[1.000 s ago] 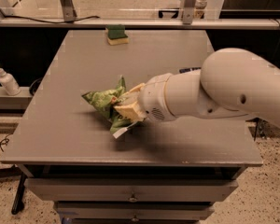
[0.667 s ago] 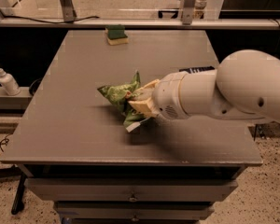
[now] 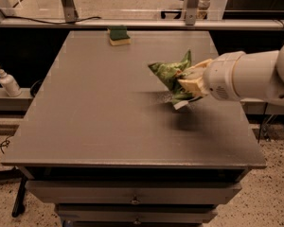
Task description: Move green jalapeno chip bag near rxbar blueberry
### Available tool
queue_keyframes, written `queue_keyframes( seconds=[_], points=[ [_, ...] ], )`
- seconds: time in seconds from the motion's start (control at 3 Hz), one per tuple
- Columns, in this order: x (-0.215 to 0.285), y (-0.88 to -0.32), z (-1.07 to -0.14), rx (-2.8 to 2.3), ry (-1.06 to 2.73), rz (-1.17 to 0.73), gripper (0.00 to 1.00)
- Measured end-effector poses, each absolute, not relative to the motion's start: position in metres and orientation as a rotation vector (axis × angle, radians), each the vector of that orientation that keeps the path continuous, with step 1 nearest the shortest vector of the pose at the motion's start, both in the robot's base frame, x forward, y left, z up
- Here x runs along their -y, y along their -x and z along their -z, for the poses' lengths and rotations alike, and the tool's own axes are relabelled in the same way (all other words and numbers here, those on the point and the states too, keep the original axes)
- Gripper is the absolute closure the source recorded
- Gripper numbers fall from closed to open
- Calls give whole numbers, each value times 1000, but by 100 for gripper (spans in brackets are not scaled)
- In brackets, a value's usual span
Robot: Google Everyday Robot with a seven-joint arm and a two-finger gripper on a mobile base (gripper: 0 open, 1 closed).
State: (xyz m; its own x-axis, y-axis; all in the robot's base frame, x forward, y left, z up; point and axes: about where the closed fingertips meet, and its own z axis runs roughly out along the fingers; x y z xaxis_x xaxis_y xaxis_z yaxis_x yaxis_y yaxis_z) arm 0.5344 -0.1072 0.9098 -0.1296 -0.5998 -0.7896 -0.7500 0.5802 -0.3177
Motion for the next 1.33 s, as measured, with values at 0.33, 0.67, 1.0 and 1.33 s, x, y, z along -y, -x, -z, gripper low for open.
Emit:
queue_keyframes(
  seconds=[0.33,0.67,1.0,1.33],
  points=[
    [161,-544,-910,-1885,1082,-92,100],
    [209,-545,-897,-1946,1116,-30,100],
    [245,-545,-879,-1994,1171,-9,100],
    [259,-545,-858,-2027,1230,-60,82]
  ],
)
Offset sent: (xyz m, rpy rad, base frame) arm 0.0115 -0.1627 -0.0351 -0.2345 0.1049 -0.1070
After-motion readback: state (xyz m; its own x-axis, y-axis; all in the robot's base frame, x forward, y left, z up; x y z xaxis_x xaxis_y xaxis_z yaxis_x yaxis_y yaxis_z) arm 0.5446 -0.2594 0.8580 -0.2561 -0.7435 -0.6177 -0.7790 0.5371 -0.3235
